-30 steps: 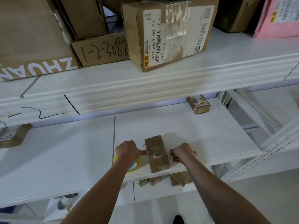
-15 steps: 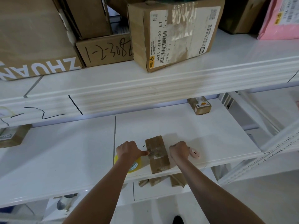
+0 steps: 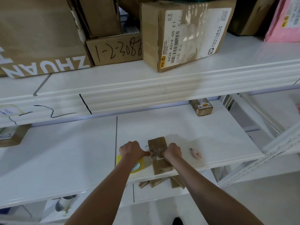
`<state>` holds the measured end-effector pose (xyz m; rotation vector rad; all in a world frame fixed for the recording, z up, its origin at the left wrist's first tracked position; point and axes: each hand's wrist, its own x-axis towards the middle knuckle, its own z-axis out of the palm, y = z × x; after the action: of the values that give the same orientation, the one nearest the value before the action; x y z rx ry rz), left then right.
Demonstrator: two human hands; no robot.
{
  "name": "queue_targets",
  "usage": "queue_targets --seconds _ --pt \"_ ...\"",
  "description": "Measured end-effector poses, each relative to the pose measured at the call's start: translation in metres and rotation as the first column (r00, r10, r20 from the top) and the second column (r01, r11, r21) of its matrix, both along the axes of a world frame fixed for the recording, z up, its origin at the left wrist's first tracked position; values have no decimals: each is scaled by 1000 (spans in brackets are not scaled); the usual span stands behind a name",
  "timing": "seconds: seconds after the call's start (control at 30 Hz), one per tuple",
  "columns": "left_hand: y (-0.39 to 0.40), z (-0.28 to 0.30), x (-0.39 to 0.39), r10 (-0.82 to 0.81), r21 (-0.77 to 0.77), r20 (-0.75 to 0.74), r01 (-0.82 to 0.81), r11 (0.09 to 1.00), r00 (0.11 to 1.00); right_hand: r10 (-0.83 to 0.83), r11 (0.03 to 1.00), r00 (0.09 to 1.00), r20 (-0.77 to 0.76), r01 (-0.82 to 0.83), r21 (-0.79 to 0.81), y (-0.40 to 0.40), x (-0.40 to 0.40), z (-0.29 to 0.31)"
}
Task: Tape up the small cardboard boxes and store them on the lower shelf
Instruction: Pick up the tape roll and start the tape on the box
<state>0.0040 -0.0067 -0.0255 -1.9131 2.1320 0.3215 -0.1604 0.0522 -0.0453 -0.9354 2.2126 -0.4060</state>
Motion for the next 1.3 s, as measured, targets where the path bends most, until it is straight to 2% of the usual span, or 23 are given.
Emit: queue_targets --seconds 0.2,0.27,0.33,0.4,0.5,0.67,0.87,1.3 --pt "-11 1 15 -47 57 -101 53 997 994 -87 996 995 46 87 11 3 1 1" --pt "-20 6 29 -46 160 -167 73 984 985 -97 995 994 49 96 6 2 2 2" --pt "-28 10 45 -101 286 -217 162 944 971 -102 995 993 58 101 12 2 2 3" --pt "-31 11 56 -120 349 -267 212 913 956 -103 994 992 69 102 24 1 2 4" --pt "-29 2 62 -98 311 -321 203 928 942 -108 994 989 97 104 42 2 1 4" --pt "-30 -7 60 -86 224 -326 165 961 941 -124 991 983 135 115 70 1 -4 3" --pt "-33 -8 65 -142 146 -166 167 975 976 -120 991 986 116 113 67 2 -2 2" --pt "-37 -15 66 -110 180 -179 143 973 978 -186 982 953 237 177 62 9 -7 5"
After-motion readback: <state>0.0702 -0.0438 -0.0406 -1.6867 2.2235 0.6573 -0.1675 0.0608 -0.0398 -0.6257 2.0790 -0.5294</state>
